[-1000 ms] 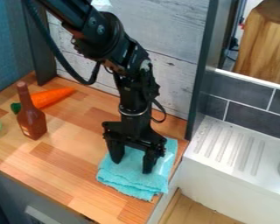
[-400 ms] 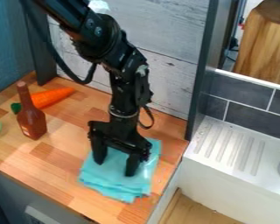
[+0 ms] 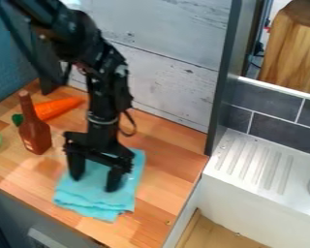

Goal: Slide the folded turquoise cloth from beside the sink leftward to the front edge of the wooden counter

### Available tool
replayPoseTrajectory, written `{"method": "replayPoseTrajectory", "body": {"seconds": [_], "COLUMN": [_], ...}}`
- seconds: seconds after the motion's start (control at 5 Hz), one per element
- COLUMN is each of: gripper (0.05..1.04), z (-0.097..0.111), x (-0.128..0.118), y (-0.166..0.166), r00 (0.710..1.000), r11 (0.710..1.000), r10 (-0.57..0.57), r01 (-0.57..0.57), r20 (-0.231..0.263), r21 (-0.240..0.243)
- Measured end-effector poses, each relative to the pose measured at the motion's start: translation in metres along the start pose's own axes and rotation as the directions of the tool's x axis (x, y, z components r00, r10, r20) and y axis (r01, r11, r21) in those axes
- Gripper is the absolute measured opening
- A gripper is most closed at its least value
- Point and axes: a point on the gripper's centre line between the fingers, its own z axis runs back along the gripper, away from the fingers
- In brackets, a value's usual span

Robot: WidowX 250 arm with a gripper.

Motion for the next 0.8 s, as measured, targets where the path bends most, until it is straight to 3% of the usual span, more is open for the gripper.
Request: {"method": "replayPoseTrajectory", "body": {"seconds": [0.4, 0.6, 0.8], "gripper": [1.001, 1.001, 1.0], "z": [-0.01, -0.011, 0.016], "x": [-0.027, -0.042, -0.044], "y": [0.022, 0.015, -0.01], "r00": [0.997, 0.995, 0.979], "r11": [1.0, 0.995, 0.968], "r10": [0.014, -0.071, -0.202], "r01": [-0.016, 0.066, 0.205], "r20": [-0.072, -0.064, 0.034], "r21": [-0.017, -0.08, -0.143]}}
